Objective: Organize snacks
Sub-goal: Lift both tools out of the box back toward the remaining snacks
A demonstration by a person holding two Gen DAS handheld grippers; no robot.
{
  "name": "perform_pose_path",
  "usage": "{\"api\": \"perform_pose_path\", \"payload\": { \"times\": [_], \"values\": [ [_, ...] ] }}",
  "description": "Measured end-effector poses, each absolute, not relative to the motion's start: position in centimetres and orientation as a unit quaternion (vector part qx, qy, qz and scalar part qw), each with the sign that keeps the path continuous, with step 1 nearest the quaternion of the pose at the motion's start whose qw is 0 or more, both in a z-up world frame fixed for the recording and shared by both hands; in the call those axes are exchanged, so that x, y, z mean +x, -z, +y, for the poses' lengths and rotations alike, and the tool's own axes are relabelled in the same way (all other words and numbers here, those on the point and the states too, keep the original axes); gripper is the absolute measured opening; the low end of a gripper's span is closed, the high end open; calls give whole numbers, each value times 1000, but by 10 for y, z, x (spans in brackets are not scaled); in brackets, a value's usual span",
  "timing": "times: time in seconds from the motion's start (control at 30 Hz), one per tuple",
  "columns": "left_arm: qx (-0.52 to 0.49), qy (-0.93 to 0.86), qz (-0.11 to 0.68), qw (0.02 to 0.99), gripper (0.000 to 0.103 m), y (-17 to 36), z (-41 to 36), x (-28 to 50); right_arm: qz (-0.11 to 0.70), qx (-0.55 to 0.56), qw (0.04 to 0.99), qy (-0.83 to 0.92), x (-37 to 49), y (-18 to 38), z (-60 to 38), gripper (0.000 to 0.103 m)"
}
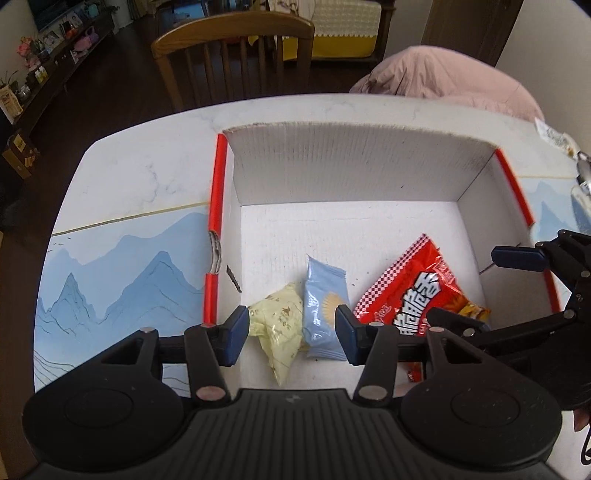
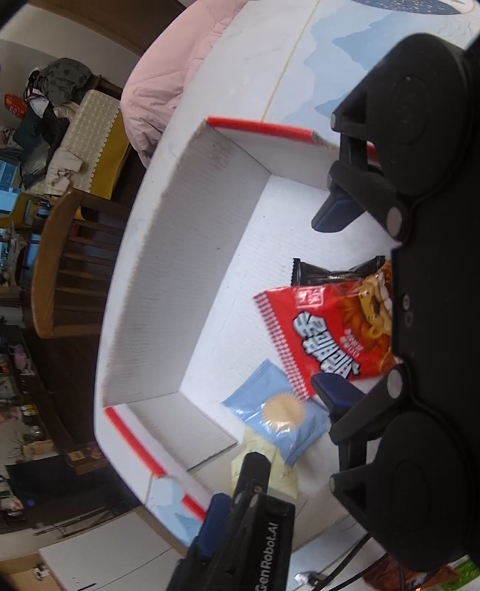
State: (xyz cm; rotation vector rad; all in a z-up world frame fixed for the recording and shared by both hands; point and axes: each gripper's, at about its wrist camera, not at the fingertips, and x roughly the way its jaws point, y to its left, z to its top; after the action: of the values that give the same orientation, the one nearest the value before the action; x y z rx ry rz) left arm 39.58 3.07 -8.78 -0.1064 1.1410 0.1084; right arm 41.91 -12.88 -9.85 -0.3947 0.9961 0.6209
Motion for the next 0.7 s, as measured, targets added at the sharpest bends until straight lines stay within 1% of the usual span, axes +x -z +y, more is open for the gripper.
{"api": "perform_pose_path", "payload": {
  "times": [0.4,0.7],
  "values": [
    [-64,-20,489,869,50,36,29,342,424,-128,843,-304,376,32,-146,85],
    [-58,-5,452,890,50,1,28,291,393,-102,856,-319,326,-4,-150,85]
  ]
}}
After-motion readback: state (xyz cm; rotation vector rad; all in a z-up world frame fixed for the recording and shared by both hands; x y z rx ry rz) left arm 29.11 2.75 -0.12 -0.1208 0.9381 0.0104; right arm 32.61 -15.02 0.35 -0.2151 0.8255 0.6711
